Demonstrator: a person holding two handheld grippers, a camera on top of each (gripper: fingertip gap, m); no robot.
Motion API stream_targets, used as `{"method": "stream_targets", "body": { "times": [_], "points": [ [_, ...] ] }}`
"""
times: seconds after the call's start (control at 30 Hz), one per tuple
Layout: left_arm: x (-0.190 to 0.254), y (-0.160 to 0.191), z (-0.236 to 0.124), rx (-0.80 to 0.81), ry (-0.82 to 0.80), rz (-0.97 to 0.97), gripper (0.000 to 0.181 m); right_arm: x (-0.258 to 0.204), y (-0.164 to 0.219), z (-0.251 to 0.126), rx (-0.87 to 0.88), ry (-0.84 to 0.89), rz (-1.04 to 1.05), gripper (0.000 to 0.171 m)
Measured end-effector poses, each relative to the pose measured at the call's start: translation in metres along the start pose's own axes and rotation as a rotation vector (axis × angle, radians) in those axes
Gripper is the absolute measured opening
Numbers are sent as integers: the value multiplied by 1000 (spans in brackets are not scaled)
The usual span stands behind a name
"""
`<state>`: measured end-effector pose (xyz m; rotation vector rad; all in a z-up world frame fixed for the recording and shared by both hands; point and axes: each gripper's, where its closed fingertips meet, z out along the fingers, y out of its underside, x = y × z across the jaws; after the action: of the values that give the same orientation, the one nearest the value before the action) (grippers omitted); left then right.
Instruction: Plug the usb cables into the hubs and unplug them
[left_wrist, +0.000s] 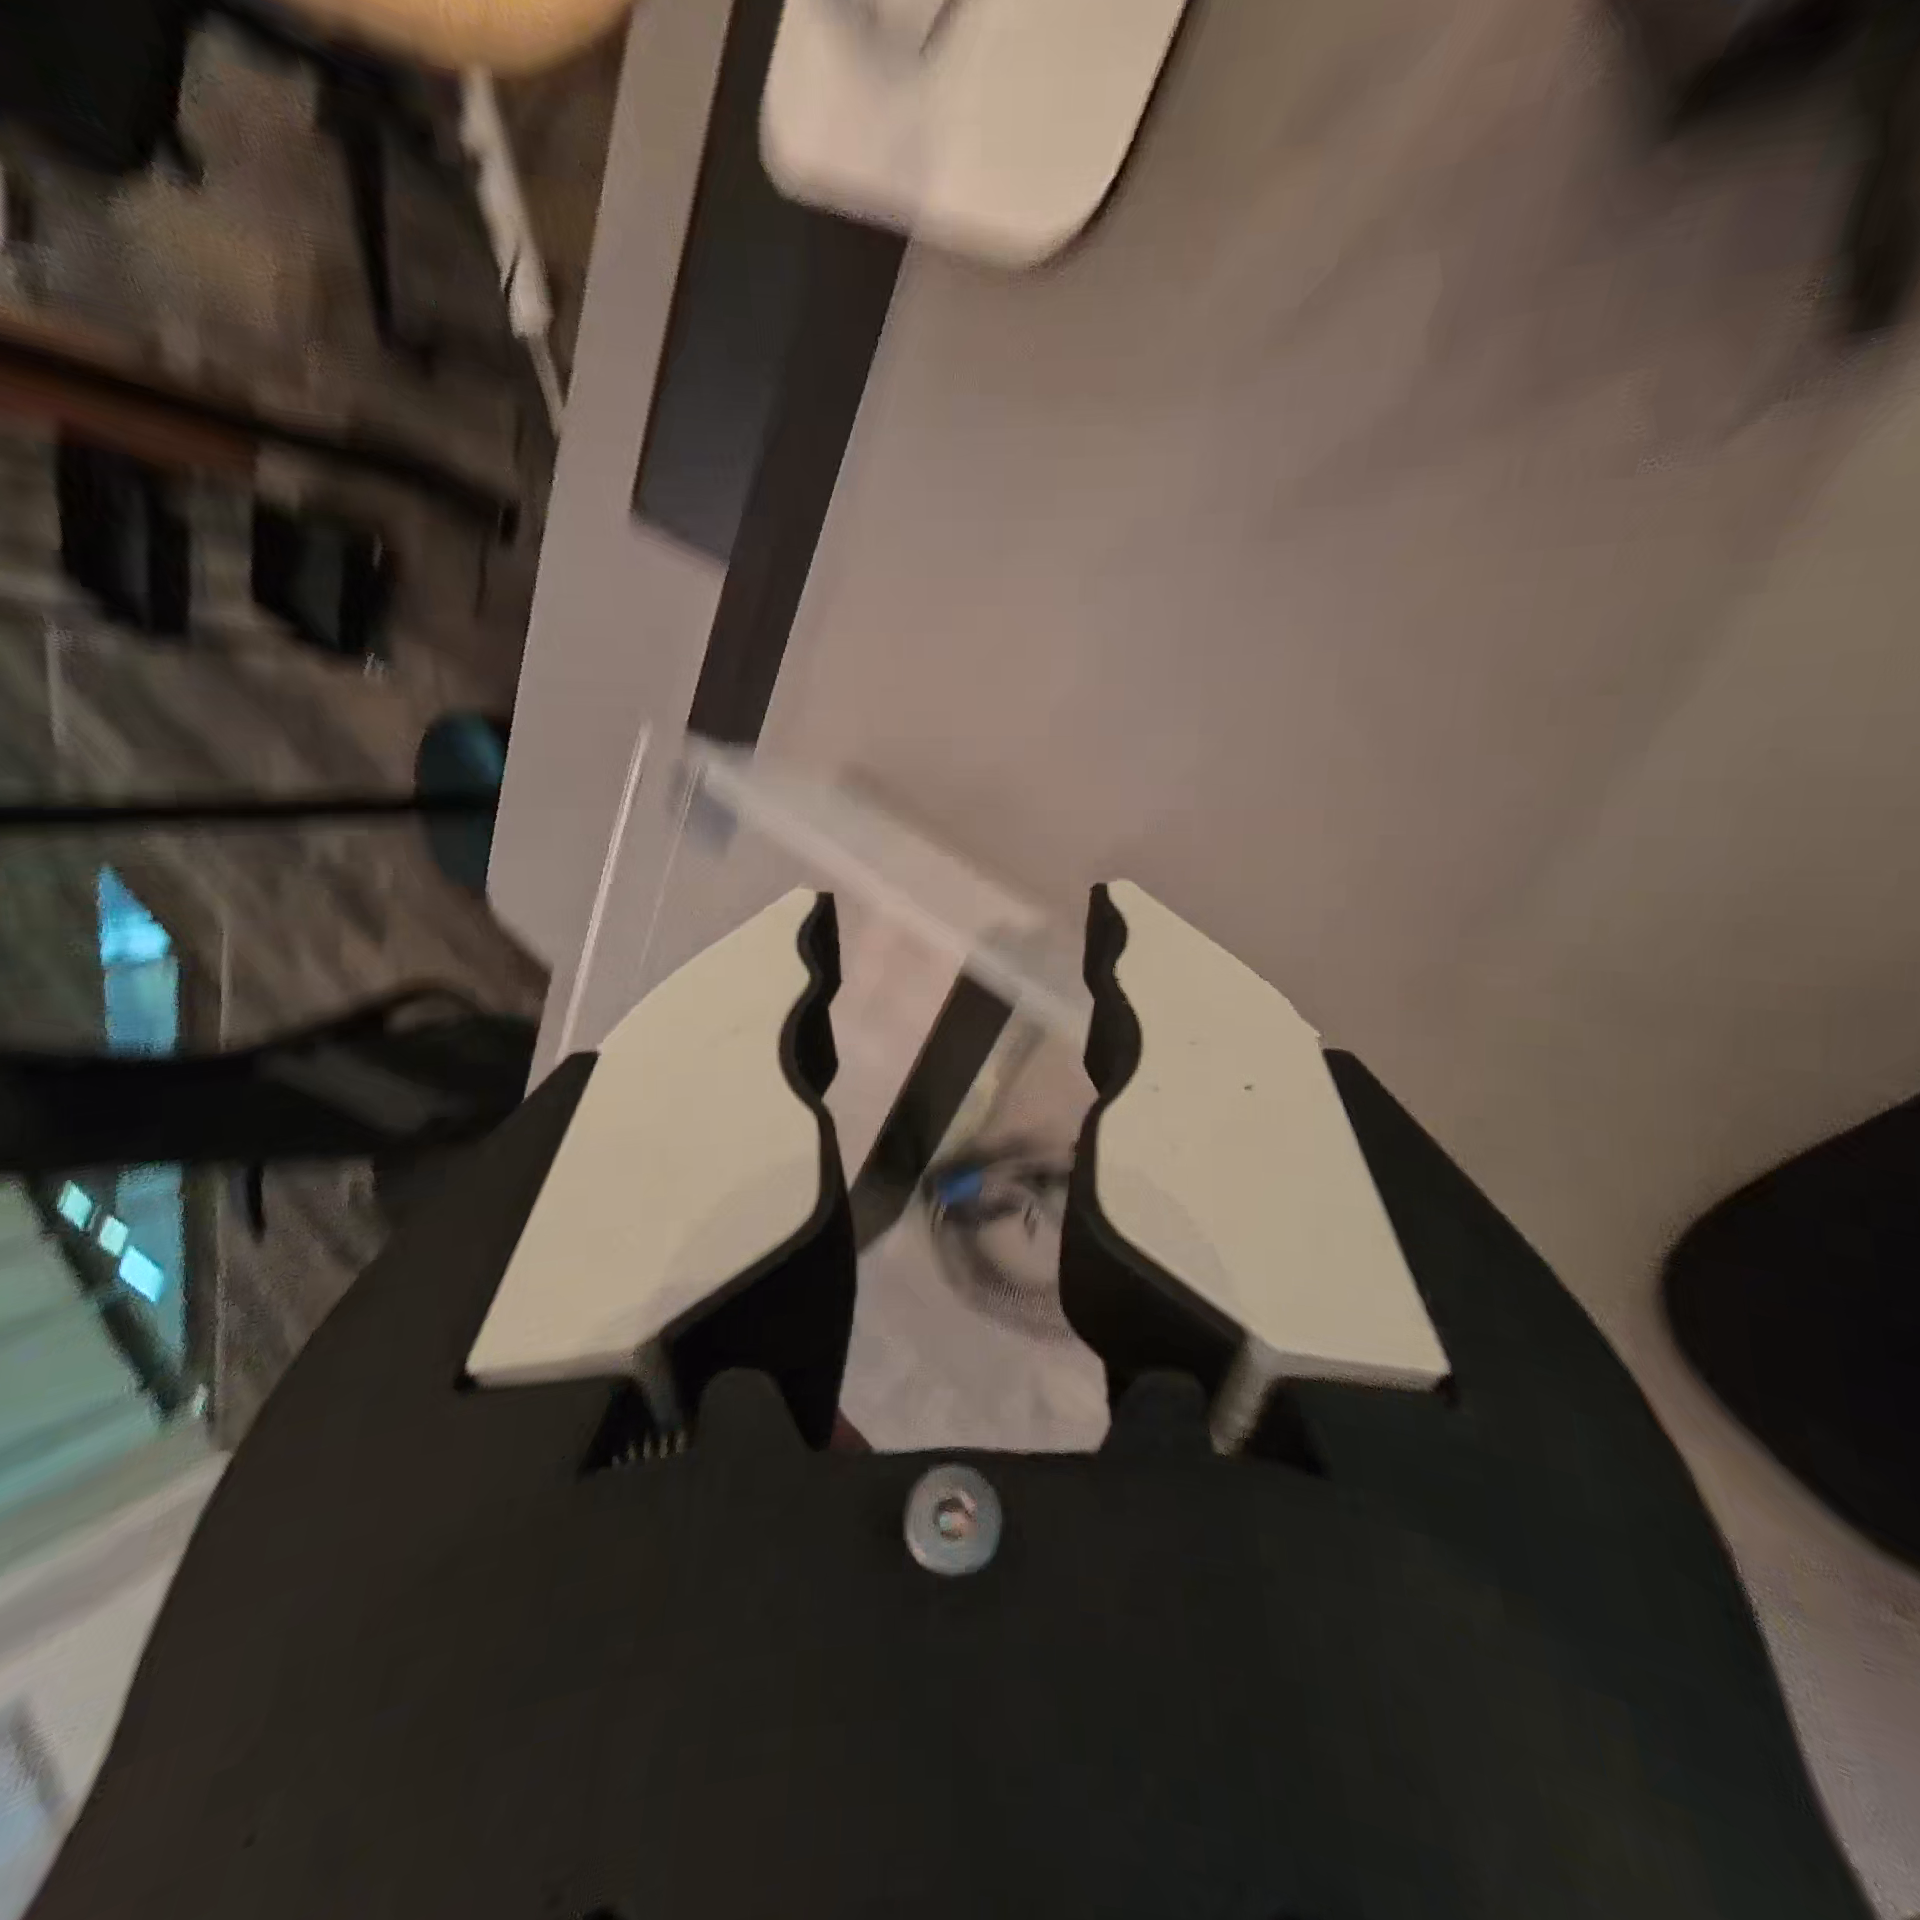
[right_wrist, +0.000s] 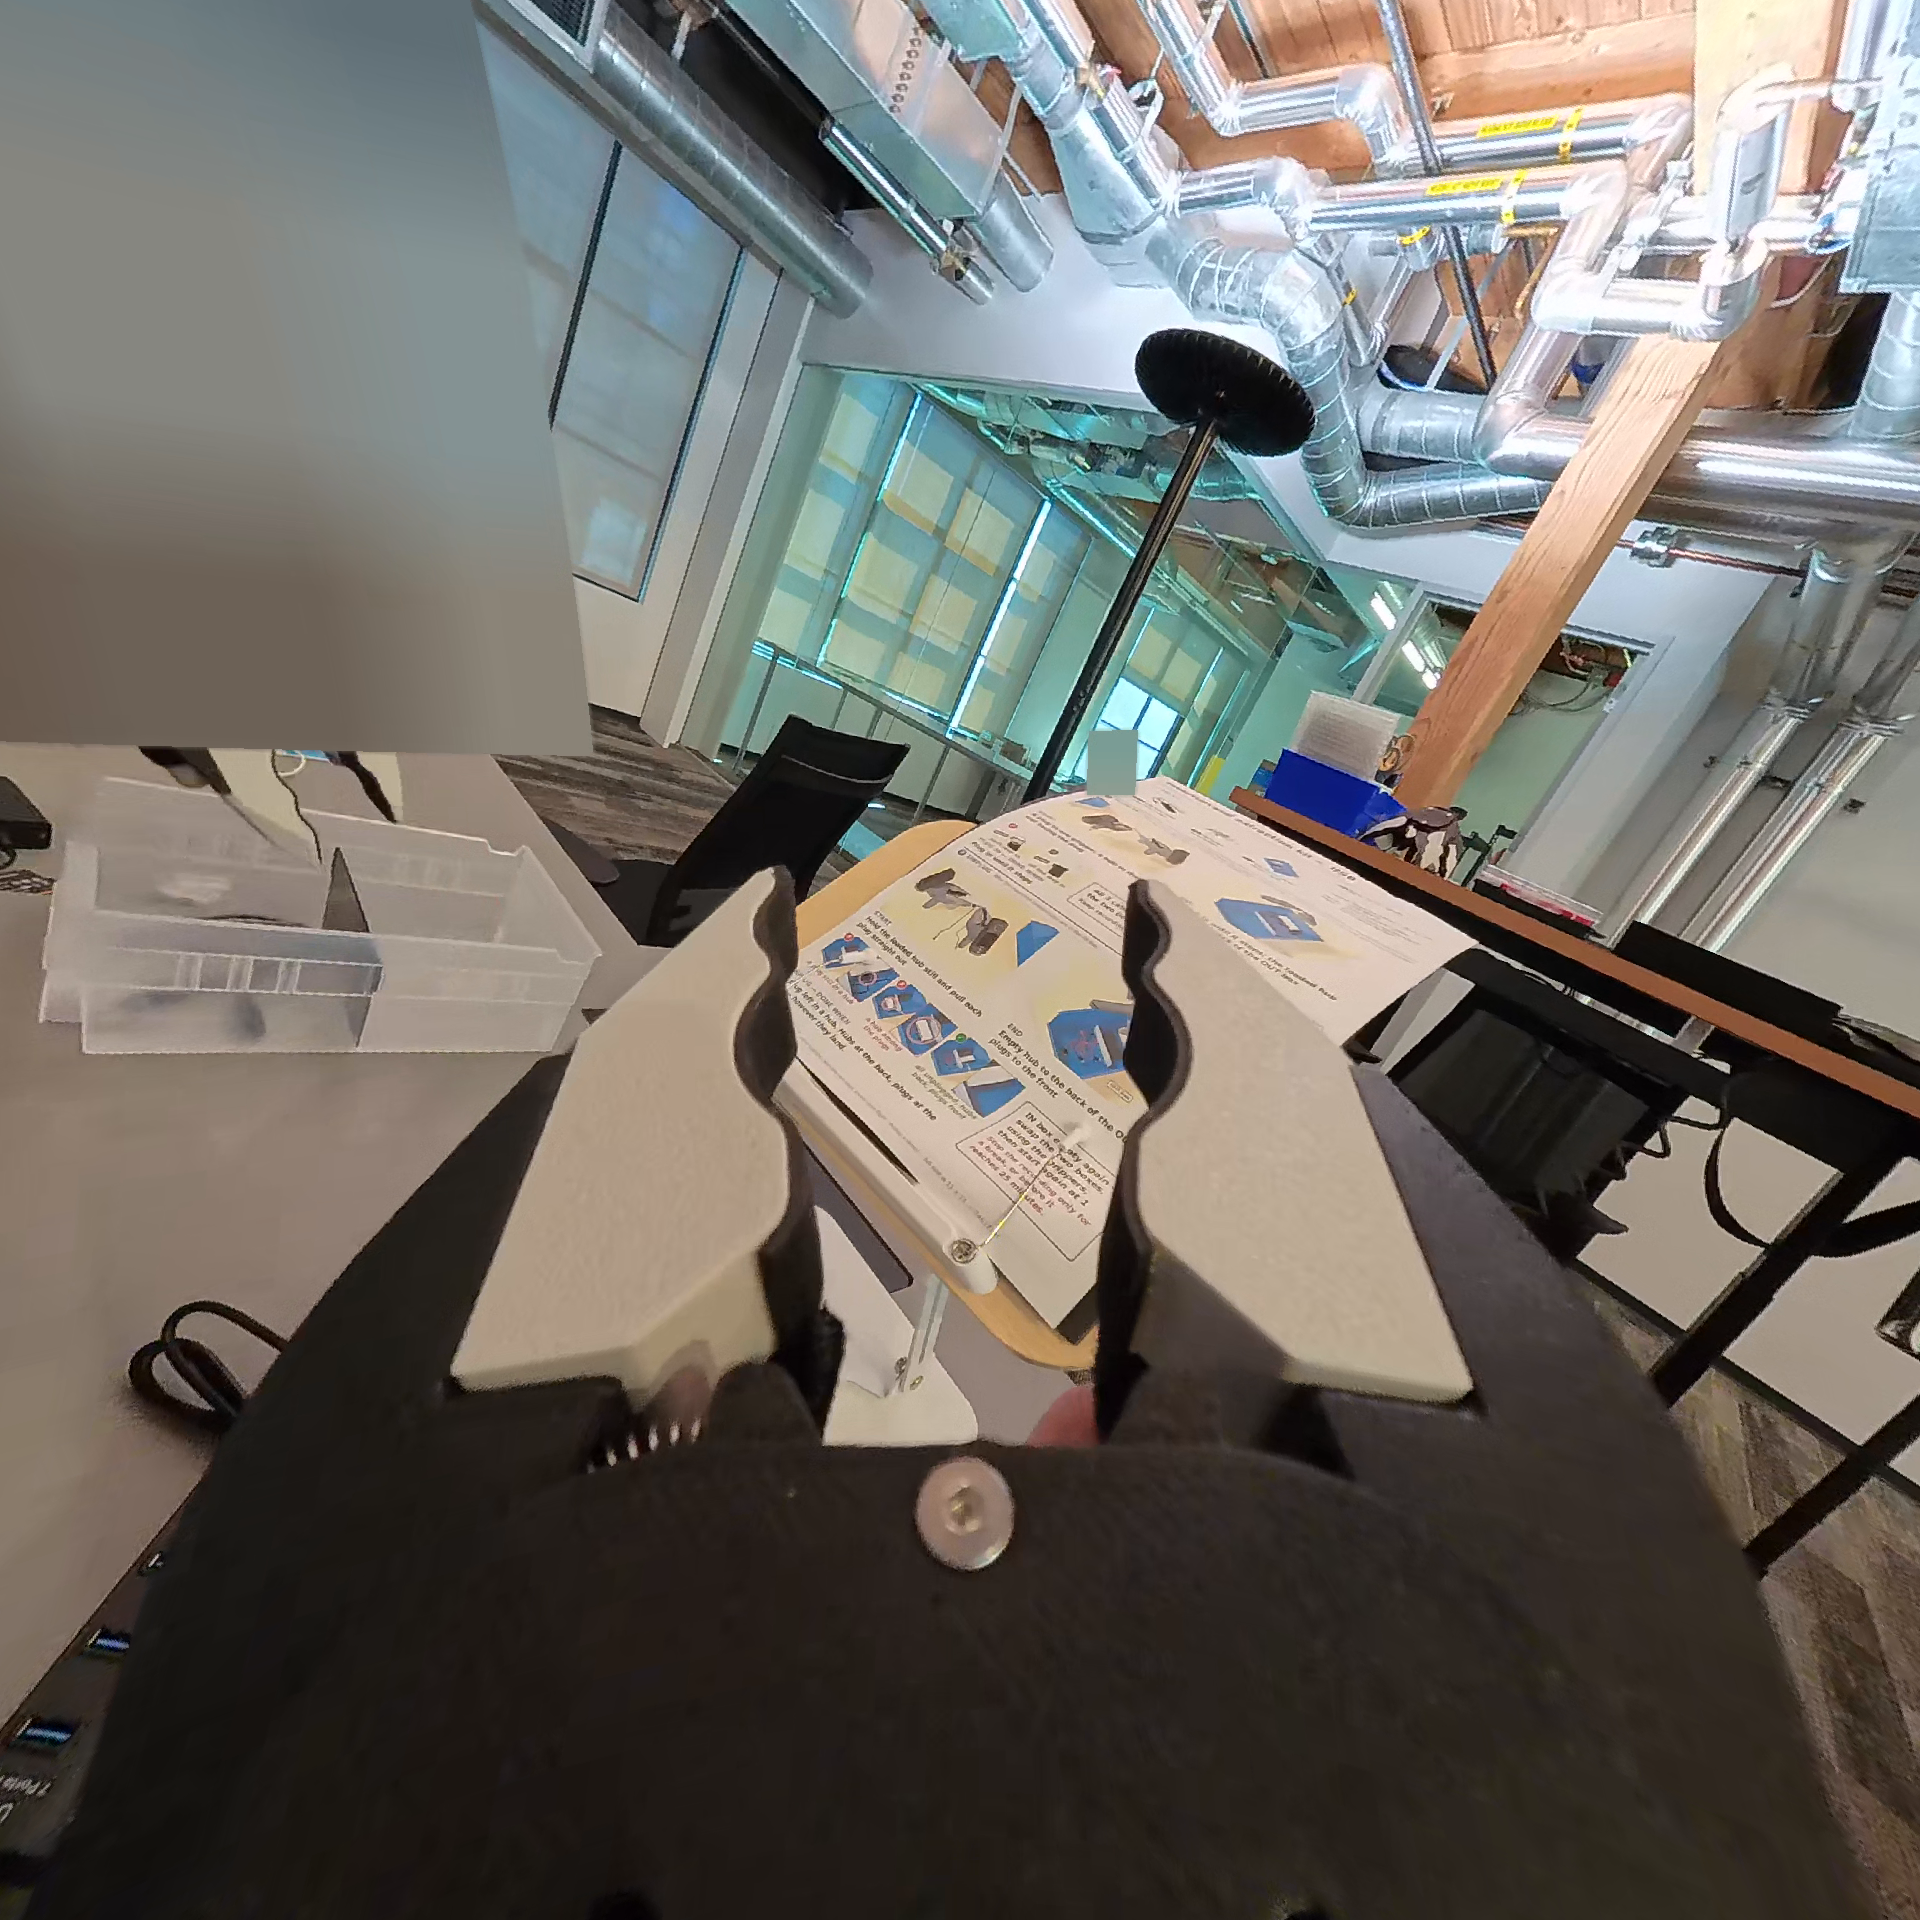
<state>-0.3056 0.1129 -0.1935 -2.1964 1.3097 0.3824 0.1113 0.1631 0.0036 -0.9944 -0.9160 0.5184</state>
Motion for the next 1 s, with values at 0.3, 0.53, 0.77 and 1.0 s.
{"method": "stream_targets", "body": {
  "times": [0.3,0.53,0.77,1.0],
  "points": [
    [23,170,49,-337,158,-257,43,-11,8,16,-43,-37,-9,62],
    [48,211,91,-430,234,-358,37,-12,13,19,-57,-42,-8,61],
    [44,222,101,-458,199,-411,4,-10,12,16,-54,-36,-4,61],
    [16,209,62,-363,71,-441,3,-12,10,16,-43,-43,-3,61]
  ]
}}
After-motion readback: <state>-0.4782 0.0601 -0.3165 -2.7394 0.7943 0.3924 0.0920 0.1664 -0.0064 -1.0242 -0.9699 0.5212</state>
